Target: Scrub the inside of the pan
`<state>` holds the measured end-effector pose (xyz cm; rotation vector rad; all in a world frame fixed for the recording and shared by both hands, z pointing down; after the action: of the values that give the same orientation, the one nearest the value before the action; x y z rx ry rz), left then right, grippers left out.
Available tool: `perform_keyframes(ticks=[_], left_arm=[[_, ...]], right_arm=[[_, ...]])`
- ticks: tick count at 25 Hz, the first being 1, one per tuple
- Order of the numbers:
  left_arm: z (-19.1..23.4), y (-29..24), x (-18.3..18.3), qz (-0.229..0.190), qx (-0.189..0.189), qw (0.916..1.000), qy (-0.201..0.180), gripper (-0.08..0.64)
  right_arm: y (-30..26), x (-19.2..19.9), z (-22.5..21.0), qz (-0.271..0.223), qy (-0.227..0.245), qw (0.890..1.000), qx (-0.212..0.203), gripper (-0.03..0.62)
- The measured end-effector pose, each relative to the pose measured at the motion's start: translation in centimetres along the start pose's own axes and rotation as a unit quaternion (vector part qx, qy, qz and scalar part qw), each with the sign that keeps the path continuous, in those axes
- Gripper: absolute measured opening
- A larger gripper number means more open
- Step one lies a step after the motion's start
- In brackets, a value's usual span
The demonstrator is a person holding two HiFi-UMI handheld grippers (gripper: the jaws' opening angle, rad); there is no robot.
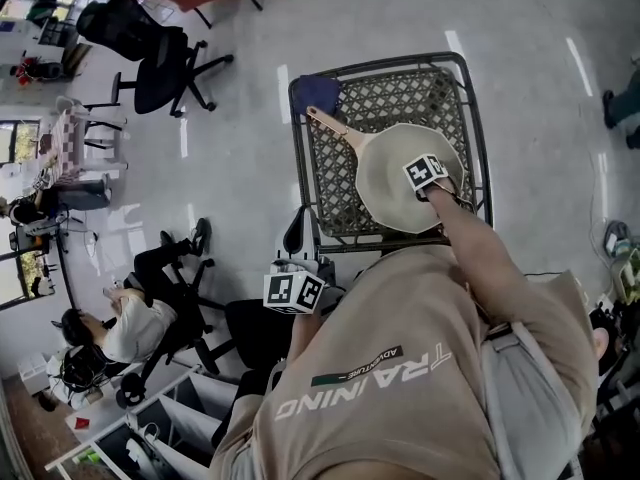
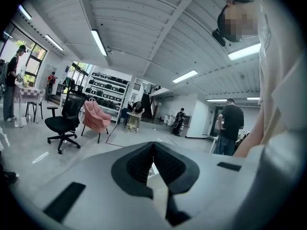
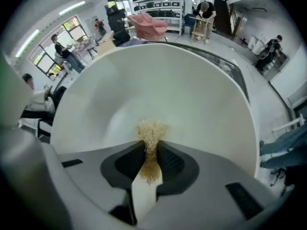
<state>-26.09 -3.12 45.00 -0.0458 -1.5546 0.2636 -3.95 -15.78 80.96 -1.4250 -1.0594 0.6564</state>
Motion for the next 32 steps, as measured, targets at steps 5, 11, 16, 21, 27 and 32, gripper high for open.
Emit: perform_keyframes(ticks=[5, 11, 16, 21, 27, 32], left_arm=[[0.6, 0.2, -0.2, -0.001, -0.012, 0.9999, 0.005, 0.018], [1.0, 1.1, 0.0, 0.006, -0.023, 0.9997, 0.001, 0.018], [1.3, 1.3, 1.3, 0.003, -0.023, 0.9997, 0.01, 0.018], [0.3, -0.2, 1.6, -0.003, 0.008, 0.9999, 0.011, 0.018], [-0.9, -2.1, 0.7, -0.015, 0.057, 0.9983, -0.001, 0.018], [-1.7, -4.1, 0.6, -0.018, 0.087, 0.996, -0.004, 0.018]], right_arm=[[0.1, 2.7, 7.9, 0.048, 0.07, 0.991, -0.104, 0.091], [-1.4, 4.3, 9.5, 0.062, 0.092, 0.988, -0.109, 0.091], [-1.9, 3.8, 6.2, 0.081, 0.11, 0.99, -0.037, 0.092], [-1.5, 4.8, 1.2, 0.108, 0.138, 0.983, 0.058, 0.092], [0.9, 3.4, -0.5, 0.071, 0.161, 0.981, 0.075, 0.091], [7.6, 1.1, 0.7, -0.047, 0.116, 0.99, -0.062, 0.091]])
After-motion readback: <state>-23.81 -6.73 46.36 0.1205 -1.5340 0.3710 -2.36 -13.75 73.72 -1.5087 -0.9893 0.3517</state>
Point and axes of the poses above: the fingertips, and each gripper's own axes: y backward along the fingers, z to its left, x out of its underside, the point moved 1 cm from there along y, backward along the fingers, and after that the axes turned 14 degrees about -y, right-handed, at the moved point
